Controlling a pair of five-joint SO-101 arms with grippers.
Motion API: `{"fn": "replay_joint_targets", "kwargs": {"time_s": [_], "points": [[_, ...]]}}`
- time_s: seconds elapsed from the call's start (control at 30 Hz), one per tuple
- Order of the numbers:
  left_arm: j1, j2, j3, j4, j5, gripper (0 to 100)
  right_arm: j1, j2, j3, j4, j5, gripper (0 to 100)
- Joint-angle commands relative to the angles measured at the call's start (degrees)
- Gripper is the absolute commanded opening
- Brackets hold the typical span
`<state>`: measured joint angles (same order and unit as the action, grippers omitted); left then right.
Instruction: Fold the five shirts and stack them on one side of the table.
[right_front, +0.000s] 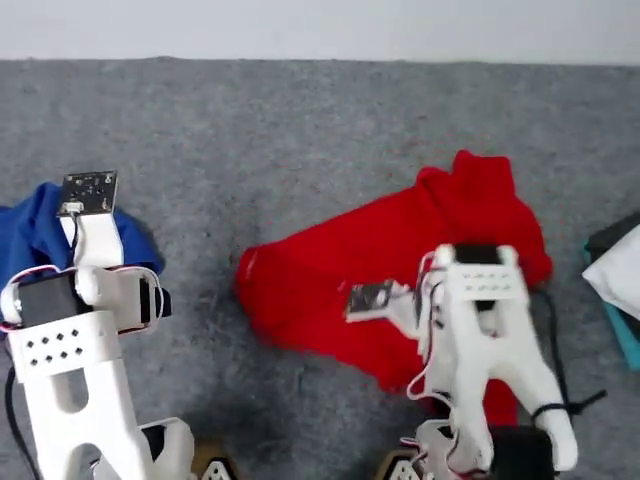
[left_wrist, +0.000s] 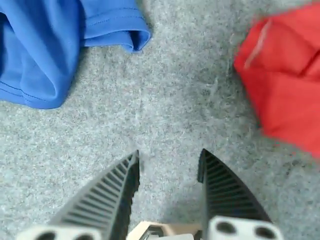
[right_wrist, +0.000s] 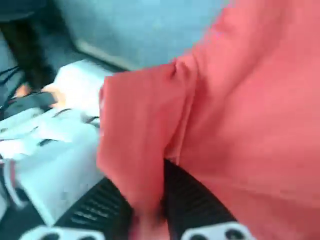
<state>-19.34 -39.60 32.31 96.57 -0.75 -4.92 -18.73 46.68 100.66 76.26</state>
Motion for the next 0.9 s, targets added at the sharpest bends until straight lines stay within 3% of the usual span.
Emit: {"fn": "replay_joint_targets", "kwargs": {"time_s": [0.0,0.2,0.37,0.6,0.77,0.87], "points": [[0.35,-0.7,-0.22,-1.14,-0.53,18,-2.59,-2.24,0.88,2.42,0.0,1.8],[3.69,-0.62,-0.22,-1.14,-0.53,18,-2.68,-2.24,-6.77,2.24,-13.98,24.7],[13.1,-0.62,-0.22,-2.2,-0.35,18,-2.68,-2.24,-9.49,2.24,-14.95,43.3],[25.49,-0.09,-0.04,-15.74,-0.09,18,0.13,-2.24,-19.96,1.89,-25.85,45.3],[35.87,12.4,1.1,-21.63,-0.09,18,12.88,-2.15,-27.6,0.13,-36.57,45.3],[41.05,23.82,-2.95,-24.18,-0.09,18,21.67,-1.89,-27.43,-0.92,-39.03,45.3]]}}
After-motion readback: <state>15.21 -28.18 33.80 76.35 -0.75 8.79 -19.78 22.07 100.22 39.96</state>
